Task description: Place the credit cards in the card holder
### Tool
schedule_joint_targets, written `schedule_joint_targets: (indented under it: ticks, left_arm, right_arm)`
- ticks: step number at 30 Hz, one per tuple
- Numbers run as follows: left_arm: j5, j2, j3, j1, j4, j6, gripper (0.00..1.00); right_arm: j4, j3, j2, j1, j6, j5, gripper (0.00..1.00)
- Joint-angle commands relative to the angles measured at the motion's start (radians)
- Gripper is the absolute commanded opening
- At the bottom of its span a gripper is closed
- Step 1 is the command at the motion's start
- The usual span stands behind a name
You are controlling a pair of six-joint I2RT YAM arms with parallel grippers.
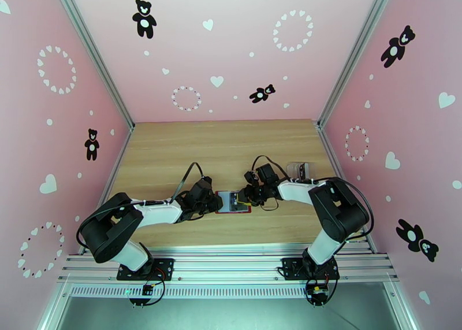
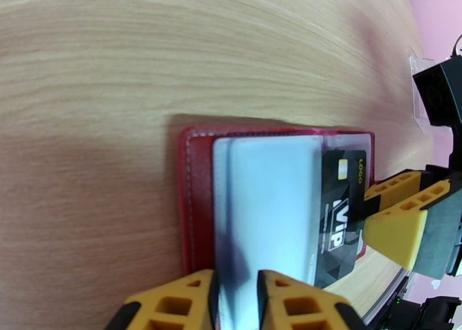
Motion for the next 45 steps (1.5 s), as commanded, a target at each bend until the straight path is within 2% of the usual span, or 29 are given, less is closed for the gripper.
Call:
schedule_joint_targets:
  ticks: [1,11,27,35,45]
  left_arm:
    - [-0.005,0.016,-0.002,0.004,-0.028,0.014,0.26]
    - [-0.004,0.016,-0.004,0.004,-0.022,0.014,0.26]
    - [0.003,0.021,-0.006,0.004,-0.005,0.008,0.25]
    - [0.007,0.016,-0.01,0.002,0.001,0.006,0.26]
    - [0.01,-0.019,-0.012,0.002,-0.019,0.013,0.26]
  right_arm:
    - [-0.11,0.03,-0.014,0.013,-0.031,0.095,0.35]
    - [-0.157,0.089,0.025,0.083,-0.026,0.178,0.36]
    - [-0.153,0.182,0.091,0.186,0.018,0.189,0.36]
    - [-0.167,0.203,0.108,0.191,0.003,0.171,0.36]
    - [-0.267,0.243,0.082,0.191,-0.07,0.266,0.37]
